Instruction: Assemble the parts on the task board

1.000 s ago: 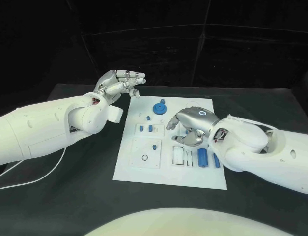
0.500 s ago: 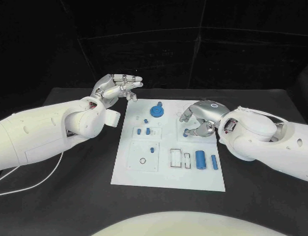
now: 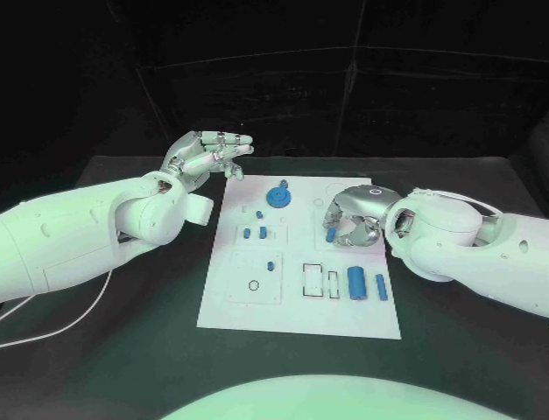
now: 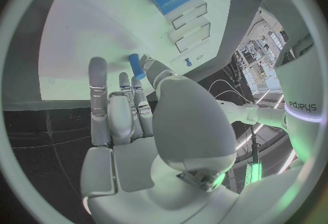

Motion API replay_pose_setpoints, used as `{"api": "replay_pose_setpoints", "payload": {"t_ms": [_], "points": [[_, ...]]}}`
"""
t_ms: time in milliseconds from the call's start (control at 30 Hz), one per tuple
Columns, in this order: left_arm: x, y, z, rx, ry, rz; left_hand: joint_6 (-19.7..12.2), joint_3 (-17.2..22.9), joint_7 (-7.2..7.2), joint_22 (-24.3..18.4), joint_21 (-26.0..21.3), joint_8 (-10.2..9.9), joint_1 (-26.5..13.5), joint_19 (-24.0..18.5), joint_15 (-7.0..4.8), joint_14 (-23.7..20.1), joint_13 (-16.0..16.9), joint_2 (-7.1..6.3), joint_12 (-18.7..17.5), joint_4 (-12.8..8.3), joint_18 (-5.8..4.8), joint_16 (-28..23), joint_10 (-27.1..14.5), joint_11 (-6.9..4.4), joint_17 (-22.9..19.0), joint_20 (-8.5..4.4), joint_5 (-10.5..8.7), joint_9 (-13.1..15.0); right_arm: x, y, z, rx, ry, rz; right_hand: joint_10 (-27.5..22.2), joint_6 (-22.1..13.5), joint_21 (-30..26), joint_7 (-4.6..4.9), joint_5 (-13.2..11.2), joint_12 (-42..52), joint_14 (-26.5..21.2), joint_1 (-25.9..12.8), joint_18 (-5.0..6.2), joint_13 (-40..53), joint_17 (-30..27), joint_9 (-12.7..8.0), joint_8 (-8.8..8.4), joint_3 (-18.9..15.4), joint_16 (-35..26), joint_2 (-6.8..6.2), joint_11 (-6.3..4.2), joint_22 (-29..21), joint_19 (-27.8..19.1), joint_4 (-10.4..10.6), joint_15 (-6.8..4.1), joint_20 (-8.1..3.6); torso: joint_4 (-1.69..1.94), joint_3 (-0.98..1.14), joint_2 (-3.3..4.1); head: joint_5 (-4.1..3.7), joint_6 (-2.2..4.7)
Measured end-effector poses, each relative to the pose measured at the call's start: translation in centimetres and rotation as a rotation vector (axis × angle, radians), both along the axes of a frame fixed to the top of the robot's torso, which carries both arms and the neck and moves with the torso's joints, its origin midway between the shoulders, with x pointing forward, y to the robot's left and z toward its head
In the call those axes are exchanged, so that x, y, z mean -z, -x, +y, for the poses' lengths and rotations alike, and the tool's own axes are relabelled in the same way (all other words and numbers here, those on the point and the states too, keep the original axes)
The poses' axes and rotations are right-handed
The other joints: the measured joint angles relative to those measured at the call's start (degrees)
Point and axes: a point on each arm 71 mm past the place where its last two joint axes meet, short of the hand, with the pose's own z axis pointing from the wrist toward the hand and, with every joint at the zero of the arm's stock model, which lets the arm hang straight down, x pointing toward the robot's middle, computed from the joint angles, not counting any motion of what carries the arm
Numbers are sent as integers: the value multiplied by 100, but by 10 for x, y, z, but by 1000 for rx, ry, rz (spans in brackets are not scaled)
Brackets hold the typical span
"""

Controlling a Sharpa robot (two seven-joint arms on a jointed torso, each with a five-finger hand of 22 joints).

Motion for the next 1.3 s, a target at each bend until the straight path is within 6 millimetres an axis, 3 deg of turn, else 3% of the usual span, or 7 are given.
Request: {"api": "replay_pose_setpoints", "payload": {"t_ms": [200, 567, 667, 833, 1100, 1300], "points": [[0, 0, 0, -1, -1, 0, 0, 0, 0, 0, 0, 0, 0, 0, 0, 0, 0, 0, 0, 0, 0, 0, 0, 0, 0, 0, 0, 0, 2, -1, 2, -4, 10, 17, 344, 269, 43, 57, 0, 39, 10, 35, 0, -23, 98, 24, 90, 192, 35, 43, -49, 105, 62, 131, -54, -62, 3, -1, -2, -3, -3], [0, -1, 0, -1, -1, 1, 0, 0, 0, 0, 0, 0, 0, 0, 0, 0, 0, 0, 0, 0, 0, 0, 0, 0, 0, 0, 0, 0, 3, -2, 7, -11, 9, 26, 787, 617, 179, 9, 34, -29, 10, 21, -1, -22, 255, 30, 171, 538, 150, 114, -134, 304, 174, 296, -135, -130, 3, -2, -2, 4, -26], [0, -1, 0, -1, -1, 1, 0, 0, 0, 0, 0, 0, 0, 0, 0, 0, 0, 0, 0, 0, 0, 0, 0, 0, 0, 0, 0, 0, 3, -3, 7, -9, 6, 24, 839, 656, 206, 7, 29, -67, 10, 53, 0, -22, 284, 24, 170, 609, 179, 146, -146, 341, 174, 294, -135, -130, 3, -3, -2, 6, -31], [1, -1, 0, -1, -1, 1, 0, 0, 0, 0, 0, 0, 0, 0, 0, 0, 0, 0, 0, 0, 0, 0, 0, 0, 0, 0, 0, 0, 2, -3, 7, -1, -6, 12, 999, 768, 267, -10, -267, -113, -10, 122, 0, -23, 346, 15, 173, 840, 218, 214, -184, 439, 236, 280, -155, -151, 2, -2, -3, 16, -38], [1, -1, 2, -4, -3, 1, 0, 0, 0, 1, 0, 0, 0, 0, 0, 0, 0, 0, 0, 0, 0, 0, 0, 0, 0, 0, 0, 0, -6, 7, 8, -9, -53, -26, 1089, 822, 348, -29, -322, -211, 10, 214, 0, -23, 406, 17, 223, 1068, 260, 304, -193, 555, 268, 145, -176, -183, -1, -1, -9, 30, -30], [1, -1, 2, -6, -4, 1, 0, 0, 0, 1, 0, 0, 0, -19, 0, 0, 0, 0, 0, 0, 0, 0, 0, 0, -9, 19, 0, 0, -20, 22, 15, -37, -122, -65, 1088, 833, 389, -19, -335, -246, 11, 312, 0, -24, 428, 24, 223, 1153, 270, 281, -192, 594, 299, 78, -176, -169, -3, -6, -12, 32, -21]]}}
